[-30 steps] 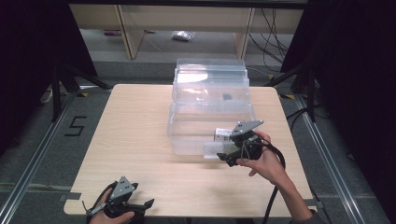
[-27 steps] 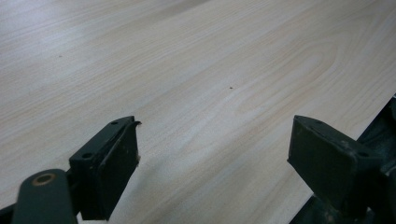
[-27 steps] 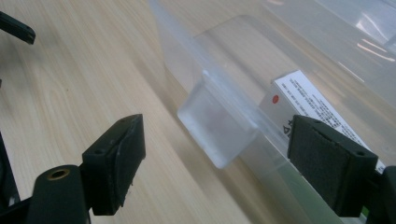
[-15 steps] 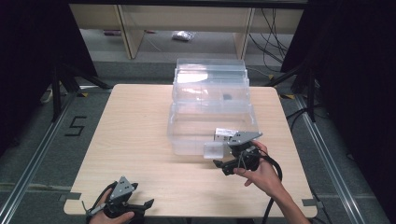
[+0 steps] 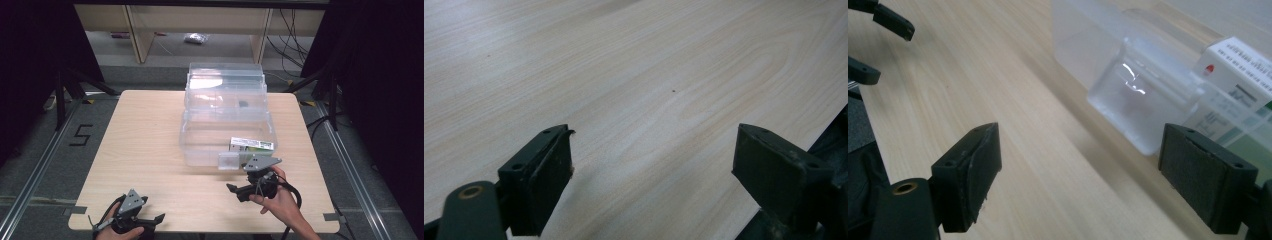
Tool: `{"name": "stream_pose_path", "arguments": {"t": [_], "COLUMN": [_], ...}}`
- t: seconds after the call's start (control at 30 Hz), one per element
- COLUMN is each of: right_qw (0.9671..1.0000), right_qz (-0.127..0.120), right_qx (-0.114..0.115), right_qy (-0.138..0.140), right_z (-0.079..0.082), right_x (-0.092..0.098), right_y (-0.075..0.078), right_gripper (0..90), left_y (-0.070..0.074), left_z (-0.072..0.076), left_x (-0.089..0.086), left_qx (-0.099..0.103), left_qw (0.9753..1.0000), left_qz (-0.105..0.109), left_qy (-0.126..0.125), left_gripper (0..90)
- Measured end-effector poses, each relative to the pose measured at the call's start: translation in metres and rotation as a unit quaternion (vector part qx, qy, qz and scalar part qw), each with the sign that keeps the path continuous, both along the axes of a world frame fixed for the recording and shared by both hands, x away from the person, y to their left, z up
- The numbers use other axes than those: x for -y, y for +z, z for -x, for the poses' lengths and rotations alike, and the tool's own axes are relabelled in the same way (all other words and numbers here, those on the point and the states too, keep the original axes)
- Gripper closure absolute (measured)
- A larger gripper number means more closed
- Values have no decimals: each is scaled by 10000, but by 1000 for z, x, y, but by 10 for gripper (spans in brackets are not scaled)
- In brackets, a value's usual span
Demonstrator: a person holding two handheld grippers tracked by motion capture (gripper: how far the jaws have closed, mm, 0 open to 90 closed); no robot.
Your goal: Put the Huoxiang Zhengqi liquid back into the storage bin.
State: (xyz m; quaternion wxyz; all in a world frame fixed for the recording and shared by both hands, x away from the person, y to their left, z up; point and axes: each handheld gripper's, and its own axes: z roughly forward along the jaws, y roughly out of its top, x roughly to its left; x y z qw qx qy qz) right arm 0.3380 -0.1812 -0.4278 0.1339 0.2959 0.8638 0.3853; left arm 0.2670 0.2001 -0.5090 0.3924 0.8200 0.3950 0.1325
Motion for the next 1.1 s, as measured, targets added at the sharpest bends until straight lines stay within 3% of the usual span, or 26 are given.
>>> {"name": "stream_pose_path", "arguments": {"t": [0.13, 0.23, 0.63, 0.7, 0.73, 0.77, 0.8, 0.9, 0.93, 1.0, 1.03, 1.1], "right_qw": [10000, 10000, 9996, 9992, 9991, 9993, 9988, 9990, 9983, 9985, 9978, 9981], "right_qz": [35, 13, -83, -135, -140, -134, -178, -133, -167, -150, -166, -175], "right_qx": [30, -69, -250, -328, -384, -349, -412, -376, -496, -454, -563, -528], "right_qy": [75, 0, -124, -169, -143, -97, -210, -200, -271, -275, -322, -277], "right_z": [5, 11, 21, 24, 26, 25, 28, 29, 31, 31, 33, 34], "right_x": [2, 4, 19, 21, 24, 26, 27, 30, 31, 34, 34, 37], "right_y": [-5, -9, -25, -27, -29, -31, -31, -33, -34, -37, -38, -40], "right_gripper": [185, 186, 181, 181, 180, 180, 179, 179, 178, 178, 178, 179], "left_y": [0, 0, 0, -2, 1, 1, -1, 0, 0, -2, -1, -1], "left_z": [0, 0, 0, 1, 1, 1, 1, 1, 1, 1, 1, 1], "left_x": [0, 0, 1, 3, 0, 0, 3, 2, 2, 3, 3, 2], "left_qx": [-5, 46, 36, 74, 15, 15, 95, 19, 24, 70, 87, 87], "left_qw": [10000, 10000, 10000, 9997, 10000, 10000, 9997, 10000, 9999, 9997, 9997, 9998], "left_qz": [1, 33, -2, 221, -9, -9, 192, 75, 91, 205, 192, 156], "left_qy": [-6, 82, 52, 101, 6, 6, 87, 44, 58, 102, 80, 65], "left_gripper": [155, 155, 155, 155, 155, 155, 155, 155, 155, 155, 155, 155]}}
